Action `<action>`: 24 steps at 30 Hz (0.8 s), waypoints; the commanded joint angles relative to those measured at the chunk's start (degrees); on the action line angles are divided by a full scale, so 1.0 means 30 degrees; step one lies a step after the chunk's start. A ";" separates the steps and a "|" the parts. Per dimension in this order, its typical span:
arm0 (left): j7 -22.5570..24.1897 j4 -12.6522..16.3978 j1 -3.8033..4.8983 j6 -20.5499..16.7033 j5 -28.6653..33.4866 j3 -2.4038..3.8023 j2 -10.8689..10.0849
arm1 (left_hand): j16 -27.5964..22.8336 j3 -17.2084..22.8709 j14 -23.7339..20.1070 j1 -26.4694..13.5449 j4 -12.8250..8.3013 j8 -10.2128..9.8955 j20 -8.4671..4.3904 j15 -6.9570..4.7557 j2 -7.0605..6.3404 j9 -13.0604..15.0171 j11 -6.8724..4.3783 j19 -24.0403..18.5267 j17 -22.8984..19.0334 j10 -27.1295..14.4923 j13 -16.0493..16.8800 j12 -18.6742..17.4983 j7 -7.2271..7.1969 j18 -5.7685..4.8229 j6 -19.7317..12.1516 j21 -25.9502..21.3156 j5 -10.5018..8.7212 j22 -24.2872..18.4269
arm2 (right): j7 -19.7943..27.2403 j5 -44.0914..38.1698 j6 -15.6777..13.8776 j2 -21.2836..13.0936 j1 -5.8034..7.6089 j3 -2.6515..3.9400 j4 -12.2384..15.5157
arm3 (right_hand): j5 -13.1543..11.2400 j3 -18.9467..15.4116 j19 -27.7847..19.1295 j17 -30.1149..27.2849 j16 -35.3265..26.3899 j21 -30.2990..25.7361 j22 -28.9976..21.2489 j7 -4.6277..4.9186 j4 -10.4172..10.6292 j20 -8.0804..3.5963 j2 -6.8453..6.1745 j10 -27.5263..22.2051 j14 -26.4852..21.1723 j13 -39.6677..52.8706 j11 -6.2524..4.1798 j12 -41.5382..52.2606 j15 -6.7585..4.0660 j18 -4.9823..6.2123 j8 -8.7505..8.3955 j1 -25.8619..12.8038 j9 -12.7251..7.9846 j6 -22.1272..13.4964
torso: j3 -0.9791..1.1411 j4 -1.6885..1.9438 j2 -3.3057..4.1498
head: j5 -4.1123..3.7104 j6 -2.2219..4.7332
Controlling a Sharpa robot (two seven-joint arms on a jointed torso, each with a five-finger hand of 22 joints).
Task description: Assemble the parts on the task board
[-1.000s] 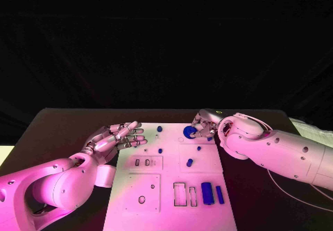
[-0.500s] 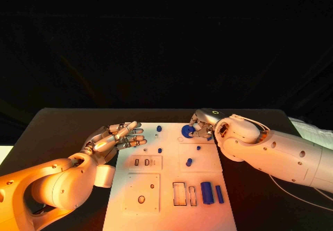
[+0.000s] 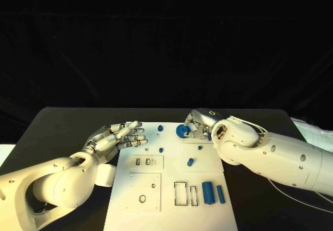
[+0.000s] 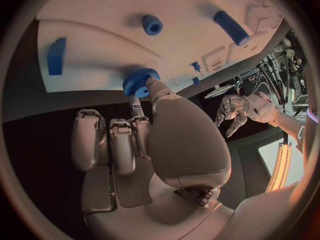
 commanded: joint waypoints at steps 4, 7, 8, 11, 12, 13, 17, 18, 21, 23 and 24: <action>0.0044 -0.0005 0.0020 0.0411 0.0029 0.0016 0.0019 | -0.0049 0.0013 -0.0060 0.0142 -0.0088 -0.0068 0.0068 0.0039 0.0130 -0.0017 0.0114 0.0055 0.0021 -0.0072 -0.0021 -0.0093 0.0096 0.0195 -0.0030 -0.0102 -0.0137 -0.0019 | -0.0148 -0.0323 -0.0790 0.0467 0.0046 0.0007 0.0621 | 0.0104 0.0146 0.0167 0.4679 0.0121 0.0091 0.0044 -0.0151 0.0023 -0.0021 0.0028 0.1035 0.1886 0.2868 -0.0117 0.0097 -0.0106 -0.0376 -0.0111 -0.0357 0.0083 0.0322 | -0.0018 0.0037 0.0012 | 0.0102 -0.0047; 0.0042 -0.0008 0.0021 0.0416 0.0029 0.0016 0.0020 | -0.0049 0.0013 -0.0060 0.0142 -0.0088 -0.0068 0.0068 0.0039 0.0130 -0.0017 0.0114 0.0055 0.0021 -0.0072 -0.0021 -0.0093 0.0096 0.0195 -0.0030 -0.0102 -0.0137 -0.0019 | -0.0166 -0.0325 -0.0679 0.0800 0.0071 0.0007 0.0735 | 0.0096 0.0199 0.0174 0.4686 0.0124 0.0097 0.0057 -0.0147 0.0077 -0.0020 0.0033 0.1042 0.1888 0.2884 -0.0114 0.0103 -0.0103 -0.0378 -0.0141 -0.0470 0.0080 0.0325 | -0.0025 0.0008 0.0008 | 0.0169 -0.0060; 0.0041 -0.0007 0.0022 0.0418 0.0029 0.0016 0.0021 | -0.0049 0.0013 -0.0060 0.0142 -0.0088 -0.0068 0.0068 0.0039 0.0130 -0.0017 0.0114 0.0055 0.0021 -0.0072 -0.0021 -0.0093 0.0096 0.0195 -0.0030 -0.0102 -0.0137 -0.0019 | -0.0167 -0.0323 -0.0636 0.0921 0.0077 0.0006 0.0732 | 0.0096 0.0200 0.0174 0.4685 0.0123 0.0097 0.0057 -0.0147 0.0078 -0.0020 0.0033 0.1042 0.1887 0.2884 -0.0114 0.0103 -0.0103 -0.0378 -0.0142 -0.0472 0.0079 0.0325 | -0.0021 0.0000 0.0007 | 0.0186 -0.0066; 0.0038 -0.0007 0.0022 0.0426 0.0029 0.0016 0.0029 | -0.0058 0.0020 -0.0064 0.0161 -0.0113 -0.0073 0.0071 0.0041 0.0139 -0.0016 0.0116 0.0055 0.0028 -0.0076 -0.0023 -0.0102 0.0098 0.0195 -0.0034 -0.0114 -0.0144 -0.0021 | -0.0138 -0.0331 -0.0532 0.1327 0.0089 0.0000 0.0626 | 0.0089 0.0213 0.0175 0.4679 0.0121 0.0099 0.0060 -0.0146 0.0091 -0.0020 0.0032 0.1043 0.1886 0.2886 -0.0113 0.0101 -0.0102 -0.0379 -0.0150 -0.0502 0.0079 0.0325 | -0.0019 0.0011 0.0020 | 0.0273 -0.0080; 0.0038 -0.0008 0.0022 0.0431 0.0029 0.0016 0.0034 | -0.0060 0.0021 -0.0064 0.0164 -0.0118 -0.0074 0.0071 0.0041 0.0140 -0.0016 0.0116 0.0055 0.0029 -0.0077 -0.0023 -0.0103 0.0098 0.0196 -0.0035 -0.0116 -0.0145 -0.0021 | -0.0124 -0.0341 -0.0500 0.1462 0.0090 -0.0004 0.0573 | 0.0086 0.0218 0.0178 0.4688 0.0124 0.0101 0.0065 -0.0146 0.0093 -0.0020 0.0034 0.1043 0.1888 0.2887 -0.0113 0.0102 -0.0101 -0.0380 -0.0152 -0.0508 0.0079 0.0326 | -0.0025 0.0023 0.0022 | 0.0295 -0.0086; 0.0038 -0.0011 0.0022 0.0436 0.0029 0.0016 0.0040 | -0.0060 0.0021 -0.0064 0.0164 -0.0118 -0.0074 0.0071 0.0041 0.0140 -0.0016 0.0116 0.0055 0.0029 -0.0077 -0.0023 -0.0103 0.0098 0.0196 -0.0035 -0.0116 -0.0145 -0.0021 | -0.0110 -0.0349 -0.0466 0.1629 0.0091 -0.0013 0.0499 | 0.0085 0.0219 0.0179 0.4690 0.0125 0.0102 0.0066 -0.0147 0.0094 -0.0020 0.0034 0.1043 0.1888 0.2888 -0.0114 0.0103 -0.0101 -0.0380 -0.0152 -0.0509 0.0079 0.0327 | -0.0016 0.0018 0.0025 | 0.0316 -0.0091; 0.0029 -0.0033 0.0022 0.0451 0.0029 0.0016 0.0076 | -0.0060 0.0021 -0.0064 0.0164 -0.0118 -0.0074 0.0071 0.0041 0.0140 -0.0016 0.0116 0.0055 0.0029 -0.0077 -0.0023 -0.0103 0.0098 0.0196 -0.0035 -0.0116 -0.0145 -0.0021 | -0.0065 -0.0363 -0.0395 0.2131 0.0086 -0.0060 0.0222 | 0.0082 0.0226 0.0172 0.4690 0.0125 0.0097 0.0055 -0.0148 0.0096 -0.0020 0.0037 0.1039 0.1888 0.2878 -0.0114 0.0090 -0.0101 -0.0378 -0.0155 -0.0516 0.0079 0.0328 | -0.0017 0.0035 0.0034 | 0.0376 -0.0141; 0.0026 -0.0040 0.0022 0.0455 0.0029 0.0016 0.0086 | -0.0060 0.0021 -0.0064 0.0164 -0.0118 -0.0074 0.0071 0.0041 0.0140 -0.0016 0.0116 0.0055 0.0029 -0.0077 -0.0023 -0.0103 0.0098 0.0196 -0.0035 -0.0116 -0.0145 -0.0021 | -0.0050 -0.0361 -0.0373 0.2258 0.0085 -0.0075 0.0131 | 0.0082 0.0226 0.0172 0.4690 0.0125 0.0097 0.0055 -0.0148 0.0096 -0.0020 0.0037 0.1039 0.1888 0.2878 -0.0114 0.0090 -0.0101 -0.0378 -0.0155 -0.0516 0.0079 0.0328 | -0.0016 0.0036 0.0032 | 0.0377 -0.0150; 0.0014 -0.0055 0.0022 0.0465 0.0029 0.0016 0.0112 | -0.0060 0.0021 -0.0064 0.0164 -0.0118 -0.0074 0.0071 0.0041 0.0140 -0.0016 0.0116 0.0055 0.0029 -0.0077 -0.0023 -0.0103 0.0098 0.0196 -0.0035 -0.0116 -0.0145 -0.0021 | -0.0013 -0.0268 -0.0288 0.2620 0.0082 -0.0128 -0.0178 | 0.0054 0.0236 0.0174 0.4656 0.0112 0.0098 0.0059 -0.0144 0.0103 -0.0019 0.0029 0.1032 0.1881 0.2867 -0.0111 0.0071 -0.0100 -0.0378 -0.0167 -0.0542 0.0076 0.0321 | -0.0019 0.0014 0.0022 | 0.0432 -0.0174; 0.0008 -0.0060 0.0022 0.0475 0.0029 0.0016 0.0127 | -0.0060 0.0021 -0.0064 0.0164 -0.0118 -0.0074 0.0071 0.0041 0.0140 -0.0016 0.0116 0.0055 0.0029 -0.0077 -0.0023 -0.0103 0.0098 0.0196 -0.0035 -0.0116 -0.0145 -0.0021 | -0.0025 -0.0235 -0.0191 0.2841 0.0081 -0.0168 -0.0404 | 0.0011 0.0248 0.0179 0.4654 0.0111 0.0103 0.0071 -0.0141 0.0108 -0.0018 0.0016 0.1035 0.1881 0.2878 -0.0108 0.0078 -0.0097 -0.0381 -0.0183 -0.0575 0.0074 0.0314 | -0.0013 -0.0002 0.0024 | 0.0465 -0.0191; 0.0006 -0.0060 0.0022 0.0480 0.0029 0.0016 0.0132 | -0.0070 0.0027 -0.0067 0.0181 -0.0144 -0.0080 0.0073 0.0043 0.0148 -0.0015 0.0119 0.0056 0.0037 -0.0081 -0.0025 -0.0112 0.0101 0.0196 -0.0040 -0.0128 -0.0150 -0.0024 | -0.0033 -0.0224 -0.0148 0.2946 0.0081 -0.0188 -0.0526 | -0.0027 0.0262 0.0178 0.4662 0.0114 0.0102 0.0069 -0.0139 0.0106 -0.0017 0.0007 0.1032 0.1882 0.2873 -0.0106 0.0067 -0.0096 -0.0380 -0.0196 -0.0593 0.0072 0.0307 | -0.0015 0.0001 0.0026 | 0.0469 -0.0198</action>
